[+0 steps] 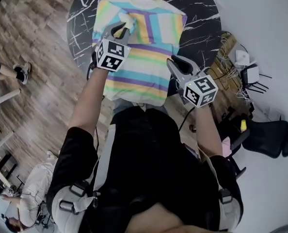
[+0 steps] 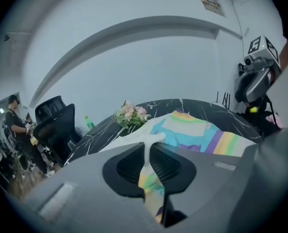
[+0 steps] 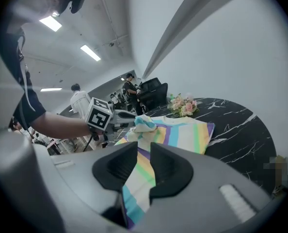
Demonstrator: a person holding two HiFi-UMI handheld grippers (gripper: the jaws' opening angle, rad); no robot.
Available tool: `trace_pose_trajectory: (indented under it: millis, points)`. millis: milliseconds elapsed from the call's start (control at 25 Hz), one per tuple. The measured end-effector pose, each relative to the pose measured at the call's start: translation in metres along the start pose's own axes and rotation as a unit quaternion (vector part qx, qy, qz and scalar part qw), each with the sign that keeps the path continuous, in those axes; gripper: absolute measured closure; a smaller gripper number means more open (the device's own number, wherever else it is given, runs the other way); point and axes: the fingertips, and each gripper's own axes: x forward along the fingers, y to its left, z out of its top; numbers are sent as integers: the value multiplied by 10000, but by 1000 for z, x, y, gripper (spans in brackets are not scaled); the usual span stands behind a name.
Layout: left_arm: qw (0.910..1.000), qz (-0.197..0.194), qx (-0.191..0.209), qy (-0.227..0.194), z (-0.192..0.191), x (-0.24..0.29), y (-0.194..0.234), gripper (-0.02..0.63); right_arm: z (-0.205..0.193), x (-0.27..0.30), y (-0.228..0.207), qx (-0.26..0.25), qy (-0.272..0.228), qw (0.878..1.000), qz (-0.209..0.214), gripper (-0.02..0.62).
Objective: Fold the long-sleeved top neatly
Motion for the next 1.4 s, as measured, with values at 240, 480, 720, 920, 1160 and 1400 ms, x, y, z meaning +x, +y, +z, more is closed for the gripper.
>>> trace_pose_trajectory:
  millis: [240,480,720,920,1160,1400]
  points:
    - [9915,-122,1184,521,-15,15,-44,528,-11,-12,-11,26,77,10000,-38,503]
    - [9772,-245,1970,748,-26,25,-82,477,-15,-20,-14,22,123,9999,-30,503]
    - [9430,-188,3247,707,-24,31,-103,412,-22,-24,-28,58,218,9997,-48,503]
    - [9498,-399,3056,534,-17,30,-119,394,-21,-21,-37,108,229,9997,-21,503]
    - [9608,-522,2642,660,-22,27,-120,396,-11,-7,-42,51,195,9998,80,503]
    - [9765,-532,1978,675,-20,18,-108,396,1,3,-63,-18,190,9998,66,503]
